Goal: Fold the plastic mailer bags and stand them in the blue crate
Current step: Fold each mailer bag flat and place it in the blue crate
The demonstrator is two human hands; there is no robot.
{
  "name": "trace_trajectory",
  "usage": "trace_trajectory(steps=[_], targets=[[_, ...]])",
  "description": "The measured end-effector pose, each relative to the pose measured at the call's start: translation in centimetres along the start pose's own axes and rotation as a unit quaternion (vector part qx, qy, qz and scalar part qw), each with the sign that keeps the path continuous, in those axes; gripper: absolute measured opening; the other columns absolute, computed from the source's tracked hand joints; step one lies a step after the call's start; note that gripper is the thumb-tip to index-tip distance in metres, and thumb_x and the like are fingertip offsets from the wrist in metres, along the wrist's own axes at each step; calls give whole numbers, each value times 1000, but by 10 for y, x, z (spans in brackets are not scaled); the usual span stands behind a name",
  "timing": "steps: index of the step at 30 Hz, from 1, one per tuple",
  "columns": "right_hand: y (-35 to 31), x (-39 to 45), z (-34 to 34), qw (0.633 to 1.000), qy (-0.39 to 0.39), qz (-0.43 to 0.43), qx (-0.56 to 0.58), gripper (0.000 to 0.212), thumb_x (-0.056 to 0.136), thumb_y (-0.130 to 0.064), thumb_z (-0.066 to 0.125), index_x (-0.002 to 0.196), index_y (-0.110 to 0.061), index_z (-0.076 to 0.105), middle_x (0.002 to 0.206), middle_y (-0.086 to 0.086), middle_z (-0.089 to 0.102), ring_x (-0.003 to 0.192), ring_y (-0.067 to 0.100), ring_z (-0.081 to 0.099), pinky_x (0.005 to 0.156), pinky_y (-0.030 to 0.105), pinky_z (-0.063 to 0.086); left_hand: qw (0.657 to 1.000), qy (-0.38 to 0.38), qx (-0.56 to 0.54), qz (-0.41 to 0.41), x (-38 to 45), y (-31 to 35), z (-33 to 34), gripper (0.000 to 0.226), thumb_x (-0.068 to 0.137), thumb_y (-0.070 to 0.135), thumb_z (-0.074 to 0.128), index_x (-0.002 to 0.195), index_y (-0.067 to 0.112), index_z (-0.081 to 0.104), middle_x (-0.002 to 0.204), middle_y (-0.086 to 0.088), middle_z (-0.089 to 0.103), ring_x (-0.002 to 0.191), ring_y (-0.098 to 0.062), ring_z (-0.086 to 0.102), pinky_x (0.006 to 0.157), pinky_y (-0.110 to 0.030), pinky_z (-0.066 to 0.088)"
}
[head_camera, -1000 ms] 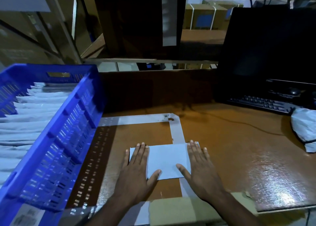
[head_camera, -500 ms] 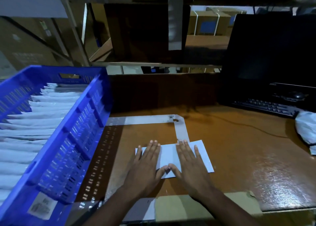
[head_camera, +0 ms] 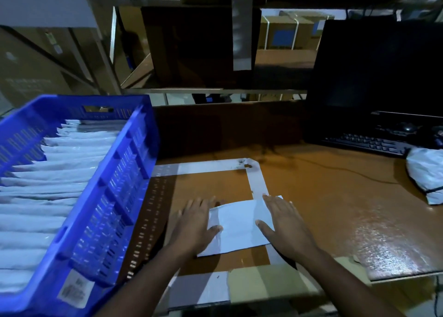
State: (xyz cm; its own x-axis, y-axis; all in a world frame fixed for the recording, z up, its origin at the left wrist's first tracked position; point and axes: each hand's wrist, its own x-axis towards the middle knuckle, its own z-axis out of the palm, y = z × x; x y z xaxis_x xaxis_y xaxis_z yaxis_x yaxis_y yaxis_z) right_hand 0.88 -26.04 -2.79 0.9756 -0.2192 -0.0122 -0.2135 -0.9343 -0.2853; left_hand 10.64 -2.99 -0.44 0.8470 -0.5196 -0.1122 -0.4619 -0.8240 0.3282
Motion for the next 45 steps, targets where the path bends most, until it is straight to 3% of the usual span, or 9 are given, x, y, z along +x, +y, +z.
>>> trace_trajectory(steps=[4,8,11,13,19,26,34,39,45], targets=[[-17,-4,-17,999,2,-30,-34,79,97,-51,53,160,-27,13,165,-3,18,154,17,7,122,35,-6,997,-36,-56,-28,6,-1,-22,52,77,45,85,120,32,61,124,5,57,110,-17,56,89,-35,52],[-40,-5,-43,989,35,-128,-58,85,88,-45,67,158,-27,22,164,-3,23,153,14,8,125,42,-6,997,-17,-77,3,-14,8,-50,32,75,31,85,91,36,57,105,13,53,88,-9,56,73,-33,53],[-62,-6,-68,987,45,-149,-42,64,82,-45,73,140,-33,49,138,-9,56,135,13,45,121,34,22,996,38,-53,62,-36,16,-82,32,79,28,83,89,40,55,100,17,44,87,-4,52,69,-23,42],[-76,-10,-86,988,47,-138,-50,34,85,-48,68,116,-36,61,110,-14,66,104,11,59,88,25,43,993,72,-30,87,-53,18,-107,26,86,27,77,97,39,57,105,17,45,92,-6,53,76,-25,45],[-125,-16,-121,983,20,-179,40,19,89,-45,69,78,-38,55,67,-10,57,66,6,54,51,24,37,959,230,-121,119,-102,-10,-188,43,83,27,80,121,37,62,114,21,60,105,1,58,91,-23,48],[-194,-6,-152,917,55,-239,316,13,84,-41,68,96,-40,63,93,-25,67,75,-3,68,55,20,55,903,330,-270,39,-152,-97,-278,22,86,27,72,106,19,71,95,1,75,84,0,66,78,-13,51],[-285,2,-157,842,15,-270,466,24,86,-26,73,109,-29,69,99,-17,74,84,5,73,71,28,62,995,-16,-76,-59,-177,-207,-290,25,79,30,87,98,26,72,89,13,75,79,0,70,72,-15,51],[-335,2,-163,822,39,-263,504,23,88,-20,72,111,-21,71,100,-12,76,87,8,74,69,28,62,978,-206,-22,-35,-160,-245,-262,28,79,16,86,100,28,73,91,10,74,78,0,69,72,-21,56],[-381,-2,-148,876,44,-245,414,24,87,-25,72,110,-27,71,98,-18,75,83,1,72,71,25,60,956,-279,-1,95,-137,-289,-241,30,86,25,80,114,29,72,112,14,71,92,13,63,84,-11,48]])
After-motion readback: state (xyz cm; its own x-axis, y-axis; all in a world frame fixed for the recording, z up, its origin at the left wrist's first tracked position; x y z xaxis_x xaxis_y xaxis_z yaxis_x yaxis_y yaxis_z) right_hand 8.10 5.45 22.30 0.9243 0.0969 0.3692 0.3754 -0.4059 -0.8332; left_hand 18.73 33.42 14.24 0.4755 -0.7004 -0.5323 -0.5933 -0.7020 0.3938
